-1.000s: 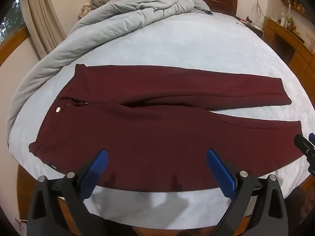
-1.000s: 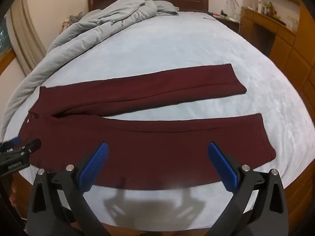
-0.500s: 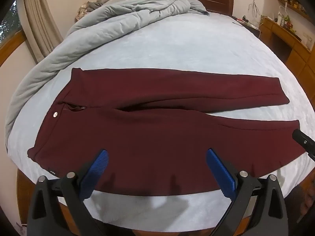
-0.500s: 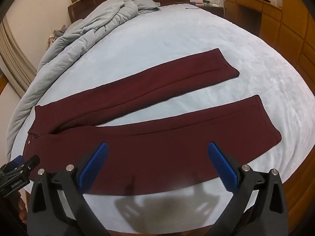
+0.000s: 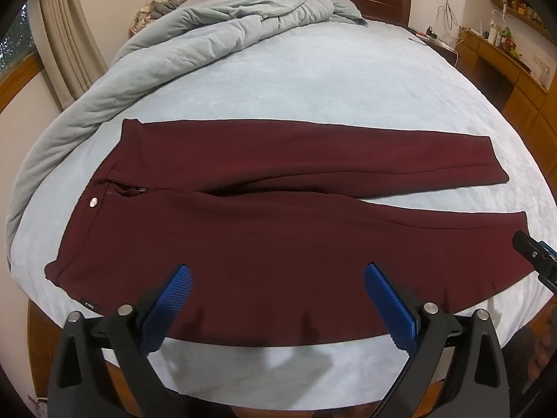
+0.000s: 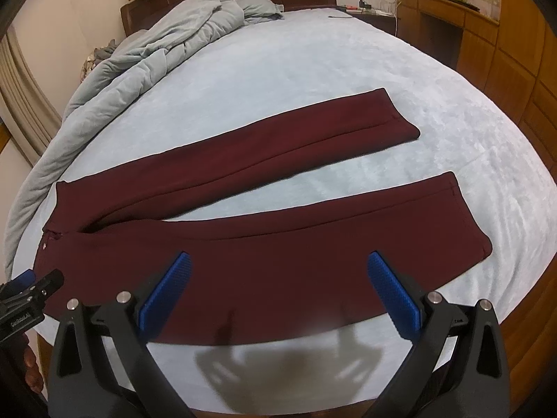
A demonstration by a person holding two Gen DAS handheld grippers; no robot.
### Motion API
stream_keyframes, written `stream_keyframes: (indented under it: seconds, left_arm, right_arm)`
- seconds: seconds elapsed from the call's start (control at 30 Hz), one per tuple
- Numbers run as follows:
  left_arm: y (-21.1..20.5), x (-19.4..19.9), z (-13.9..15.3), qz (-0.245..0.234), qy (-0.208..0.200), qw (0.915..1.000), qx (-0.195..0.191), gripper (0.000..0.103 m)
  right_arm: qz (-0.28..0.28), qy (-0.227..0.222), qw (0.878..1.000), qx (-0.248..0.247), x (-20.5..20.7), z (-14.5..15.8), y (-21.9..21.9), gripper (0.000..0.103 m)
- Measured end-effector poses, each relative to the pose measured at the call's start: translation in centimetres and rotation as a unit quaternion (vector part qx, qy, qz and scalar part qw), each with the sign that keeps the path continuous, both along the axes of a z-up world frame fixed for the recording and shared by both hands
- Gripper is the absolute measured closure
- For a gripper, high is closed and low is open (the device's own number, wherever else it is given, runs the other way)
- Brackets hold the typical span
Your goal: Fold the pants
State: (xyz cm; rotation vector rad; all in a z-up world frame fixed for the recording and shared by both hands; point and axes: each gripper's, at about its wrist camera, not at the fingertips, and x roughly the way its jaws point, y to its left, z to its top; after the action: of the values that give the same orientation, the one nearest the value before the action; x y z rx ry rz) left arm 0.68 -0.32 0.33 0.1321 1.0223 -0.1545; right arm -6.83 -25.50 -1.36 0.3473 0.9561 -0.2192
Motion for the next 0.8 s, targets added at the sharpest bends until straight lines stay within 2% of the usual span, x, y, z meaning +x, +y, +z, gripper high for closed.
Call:
stream_keyframes:
  seconds: [0.8]
  left_arm:
    - [0.03,0.22,-0.39,0.0,0.005,1.0,-0.003,0.004]
  right_arm:
    - [0.008,0.006,1.0,-0.004,0.0,-0.15,0.19,0.003]
